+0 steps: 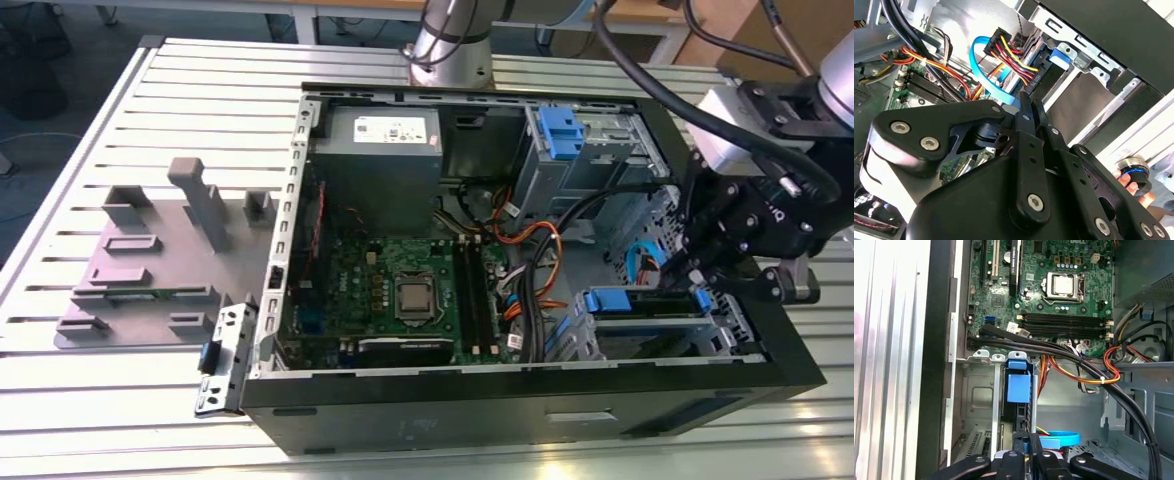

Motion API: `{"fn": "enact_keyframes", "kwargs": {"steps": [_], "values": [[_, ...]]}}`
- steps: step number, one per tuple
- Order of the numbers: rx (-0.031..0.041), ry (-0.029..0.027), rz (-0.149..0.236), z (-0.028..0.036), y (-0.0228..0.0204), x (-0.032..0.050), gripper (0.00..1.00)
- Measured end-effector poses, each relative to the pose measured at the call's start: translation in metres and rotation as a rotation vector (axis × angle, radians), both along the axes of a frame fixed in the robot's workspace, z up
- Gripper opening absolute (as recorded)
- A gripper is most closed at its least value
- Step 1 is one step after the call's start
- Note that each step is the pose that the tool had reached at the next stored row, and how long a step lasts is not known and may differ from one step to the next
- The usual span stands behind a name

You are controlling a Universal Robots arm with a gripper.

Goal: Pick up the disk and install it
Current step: 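Insert the second disk wire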

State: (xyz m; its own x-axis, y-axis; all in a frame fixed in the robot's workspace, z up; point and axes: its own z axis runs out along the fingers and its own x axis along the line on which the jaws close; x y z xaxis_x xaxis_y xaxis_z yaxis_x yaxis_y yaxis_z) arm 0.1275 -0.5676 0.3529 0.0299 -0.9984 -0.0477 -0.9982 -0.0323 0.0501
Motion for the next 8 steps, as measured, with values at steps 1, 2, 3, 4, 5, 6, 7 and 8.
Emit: {"fn": "enact_keyframes", "kwargs": {"steps": [1,2,3,4,5,6,7,8], "values": [[0.0,0.0,0.0,-0.0013,0.0,0.0,0.16],[-0.0001,0.0,0.0,-0.0028,0.0,-0.0001,0.16],[0.0,0.0001,0.0,-0.004,-0.0001,-0.0001,0.16],[-0.0001,0.0001,0.0,-0.0048,-0.0001,-0.0001,0.16],[0.0,0.0,0.0,-0.0058,-0.0001,-0.0001,0.16],[0.0,0.0,0.0,-0.0067,-0.0001,-0.0001,0.16],[0.0,0.0001,0.0,-0.0075,-0.0001,-0.0001,0.16],[-0.0001,0.0001,0.0,-0.0083,-0.0001,-0.0002,0.16]]}}
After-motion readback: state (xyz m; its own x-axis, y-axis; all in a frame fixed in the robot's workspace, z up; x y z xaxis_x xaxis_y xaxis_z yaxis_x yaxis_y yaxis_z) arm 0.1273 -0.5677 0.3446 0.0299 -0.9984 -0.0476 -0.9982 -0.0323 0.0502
